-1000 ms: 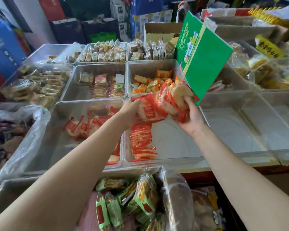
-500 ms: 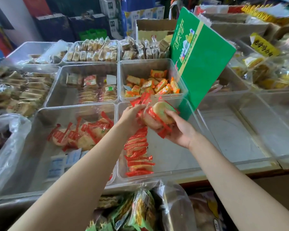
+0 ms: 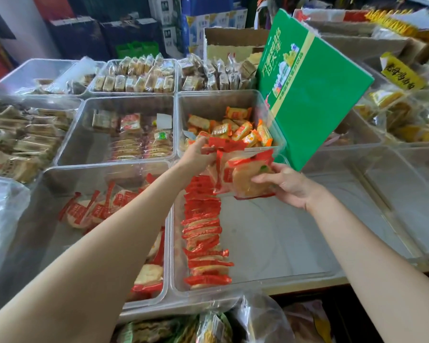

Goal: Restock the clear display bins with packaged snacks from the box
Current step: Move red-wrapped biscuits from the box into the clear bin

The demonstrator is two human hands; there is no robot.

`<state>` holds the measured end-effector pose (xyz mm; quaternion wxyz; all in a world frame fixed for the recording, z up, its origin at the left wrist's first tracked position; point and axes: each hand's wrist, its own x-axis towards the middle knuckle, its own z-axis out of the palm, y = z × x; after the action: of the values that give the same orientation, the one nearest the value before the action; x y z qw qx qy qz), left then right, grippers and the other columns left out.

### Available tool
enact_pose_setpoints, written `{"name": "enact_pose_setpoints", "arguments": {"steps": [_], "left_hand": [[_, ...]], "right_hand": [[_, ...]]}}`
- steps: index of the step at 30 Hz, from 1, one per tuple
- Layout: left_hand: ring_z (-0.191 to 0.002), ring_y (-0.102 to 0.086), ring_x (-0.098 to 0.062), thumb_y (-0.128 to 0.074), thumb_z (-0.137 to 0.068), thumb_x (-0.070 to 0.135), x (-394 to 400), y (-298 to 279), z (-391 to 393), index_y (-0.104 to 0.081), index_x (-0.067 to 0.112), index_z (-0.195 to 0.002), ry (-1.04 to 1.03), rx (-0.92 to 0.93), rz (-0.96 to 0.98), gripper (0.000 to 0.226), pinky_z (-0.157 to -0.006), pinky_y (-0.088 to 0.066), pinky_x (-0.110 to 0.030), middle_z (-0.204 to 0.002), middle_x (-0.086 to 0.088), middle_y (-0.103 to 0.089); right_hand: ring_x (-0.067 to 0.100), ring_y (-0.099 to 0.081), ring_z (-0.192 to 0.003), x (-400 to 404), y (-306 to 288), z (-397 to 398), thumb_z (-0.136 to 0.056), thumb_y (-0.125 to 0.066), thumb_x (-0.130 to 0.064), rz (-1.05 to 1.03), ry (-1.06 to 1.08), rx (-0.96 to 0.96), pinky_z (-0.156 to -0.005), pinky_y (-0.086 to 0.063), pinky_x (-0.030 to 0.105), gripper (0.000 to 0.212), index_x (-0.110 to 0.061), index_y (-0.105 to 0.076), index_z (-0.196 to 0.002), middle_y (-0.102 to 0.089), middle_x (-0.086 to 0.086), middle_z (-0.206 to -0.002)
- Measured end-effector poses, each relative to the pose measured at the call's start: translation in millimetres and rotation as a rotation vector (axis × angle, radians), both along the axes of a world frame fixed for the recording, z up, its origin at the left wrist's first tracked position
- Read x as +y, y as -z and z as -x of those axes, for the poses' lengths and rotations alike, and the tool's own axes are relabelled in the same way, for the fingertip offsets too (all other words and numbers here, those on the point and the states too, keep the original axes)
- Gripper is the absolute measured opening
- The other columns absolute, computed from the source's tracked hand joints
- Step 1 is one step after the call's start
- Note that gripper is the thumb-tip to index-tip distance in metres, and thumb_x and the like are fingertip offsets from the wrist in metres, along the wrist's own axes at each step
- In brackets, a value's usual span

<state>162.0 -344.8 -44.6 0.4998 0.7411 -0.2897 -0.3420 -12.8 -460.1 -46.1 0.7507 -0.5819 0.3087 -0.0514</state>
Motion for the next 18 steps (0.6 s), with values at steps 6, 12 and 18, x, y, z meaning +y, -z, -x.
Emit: {"name": "enact_pose_setpoints", "arguments": {"steps": [6, 12, 18], "left_hand": [[-0.088, -0.059, -0.023, -0.049, -0.093, -0.001, -22.3, 21.9, 13.0, -0.049, 0.009, -0.124, 0.200, 0.198, -0.046, 0.033, -0.076, -0.053, -0.036, -0.108, -0.014, -0.061], [-0.104, -0.056, -0.030, -0.052, -0.087, 0.006, -25.0, 51.9, -6.3, -0.064, 0.003, -0.103, 0.432, -0.856, -0.373, 0.021, -0.090, -0.046, -0.039, -0.108, -0.012, -0.064], [-0.131, -0.035, -0.023, -0.040, -0.091, 0.007, -9.4, 71.5, -17.4, -0.040, 0.023, -0.140, 0.650, -1.057, -0.511, 0.051, -0.103, -0.035, -0.037, -0.143, 0.001, -0.041]], "right_hand": [[0.021, -0.059, -0.095, -10.8, 30.8, 1.0, -0.084, -0.055, 0.011, 0.118, -0.036, 0.099, -0.092, -0.047, 0.035, 0.028, -0.013, -0.059, -0.099, -0.067, 0.004, -0.094], [0.017, -0.062, -0.101, -24.5, 73.5, -9.1, -0.061, -0.077, -0.004, 0.261, -0.145, 0.242, -0.078, -0.055, 0.028, 0.075, -0.015, -0.045, -0.128, -0.063, 0.009, -0.115], [0.027, -0.064, -0.098, -27.5, 103.2, -31.6, -0.069, -0.071, 0.000, 0.249, -0.076, 0.323, -0.094, -0.050, 0.039, 0.038, -0.005, -0.063, -0.106, -0.069, 0.010, -0.099]]}}
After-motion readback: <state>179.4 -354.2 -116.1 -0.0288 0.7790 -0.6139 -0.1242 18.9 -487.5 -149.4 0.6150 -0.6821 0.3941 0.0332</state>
